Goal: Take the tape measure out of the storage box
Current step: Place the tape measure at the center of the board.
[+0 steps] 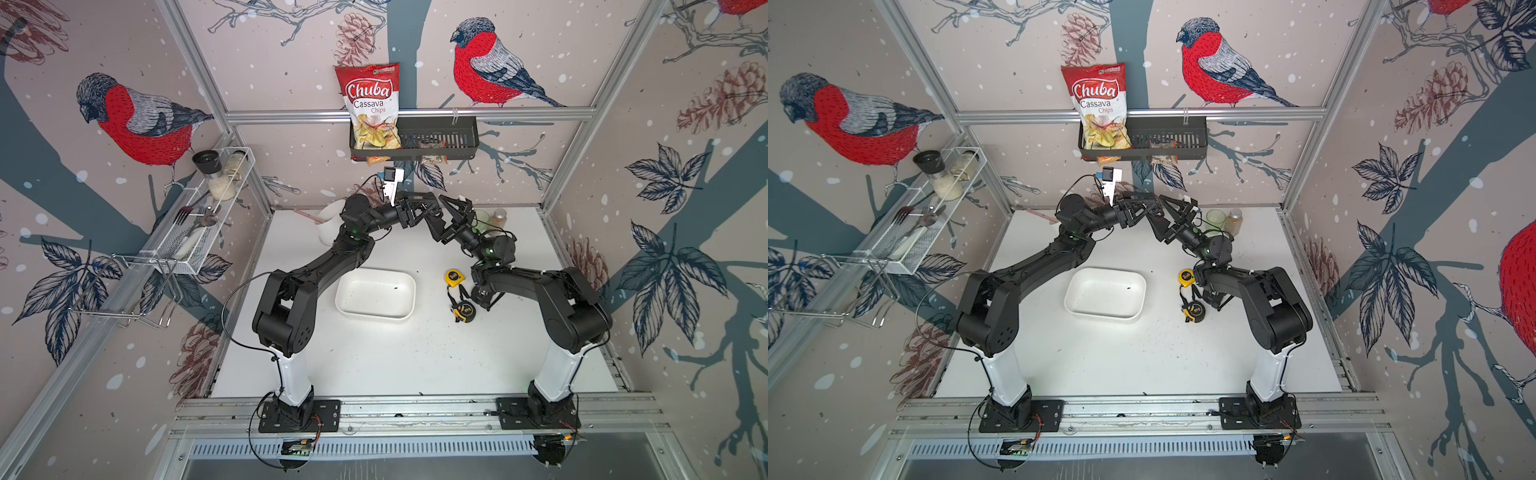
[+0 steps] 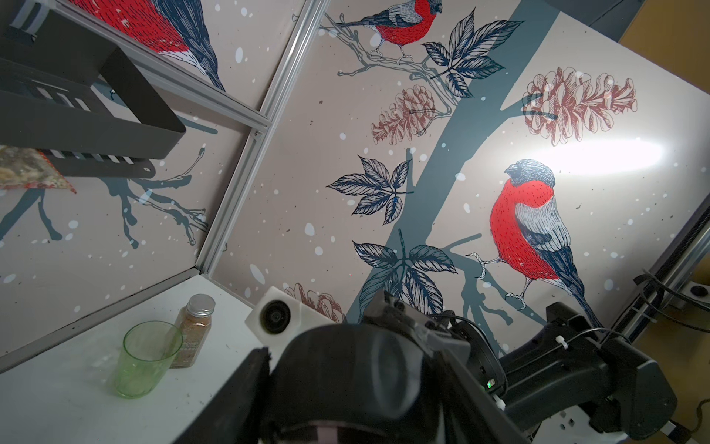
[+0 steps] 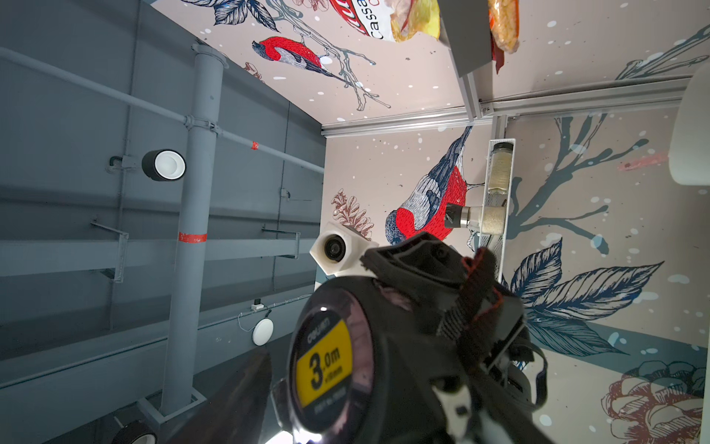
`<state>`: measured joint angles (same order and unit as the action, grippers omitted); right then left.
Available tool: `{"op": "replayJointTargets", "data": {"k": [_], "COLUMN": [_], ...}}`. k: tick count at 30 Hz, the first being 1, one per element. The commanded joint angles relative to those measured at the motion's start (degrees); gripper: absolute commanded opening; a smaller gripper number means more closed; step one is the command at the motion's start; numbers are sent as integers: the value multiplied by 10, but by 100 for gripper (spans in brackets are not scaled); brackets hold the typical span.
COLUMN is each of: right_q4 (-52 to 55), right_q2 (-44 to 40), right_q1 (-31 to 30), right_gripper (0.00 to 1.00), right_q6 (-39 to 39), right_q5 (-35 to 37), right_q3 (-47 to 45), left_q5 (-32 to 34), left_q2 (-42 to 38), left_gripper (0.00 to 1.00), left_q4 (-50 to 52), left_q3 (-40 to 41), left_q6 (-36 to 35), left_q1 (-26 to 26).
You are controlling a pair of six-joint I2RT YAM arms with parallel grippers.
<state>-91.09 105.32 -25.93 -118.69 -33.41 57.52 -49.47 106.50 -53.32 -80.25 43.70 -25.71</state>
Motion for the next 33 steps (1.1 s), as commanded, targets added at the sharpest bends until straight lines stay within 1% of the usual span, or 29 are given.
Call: {"op": "replayJointTargets", "data": {"k": [1,3,8,13,19,23,26,28,33], "right_q4": [-131,-132,-139,-145,-136,-129,-121,-115,-109], "right_q2": [0,3,11,13,14,10,6,7,6], "right_q1": [0,0,-2,-2,-1,3,5,6,5], "right_gripper": [65,57,42,27,10,9,14,15,22], "right_q6": [-141,-142,-145,-146,-141,-134,-122,-118,-111], "right_q5": [0,-1,-1,-2,-12,-20,-32,-42,-50], "right_q3": [11,14,28,32,37,44,54,64,81], "left_q5": [-6,-5,-14,-22,-26,-28,-36,-42,-47], "left_q2": [-1,2,12,20,27,27,29,33,39], "left_gripper": [0,0,0,0,0,0,0,0,0], "left_q4": [-21,-24,-34,-19,-3,23,28,27,12], "left_q3": [4,5,-1,-8,-16,-23,-26,-27,-25], "left_q6": [6,6,19,17,16,3,2,7,21], "left_q1": [1,1,0,0,0,1,1,1,1]}}
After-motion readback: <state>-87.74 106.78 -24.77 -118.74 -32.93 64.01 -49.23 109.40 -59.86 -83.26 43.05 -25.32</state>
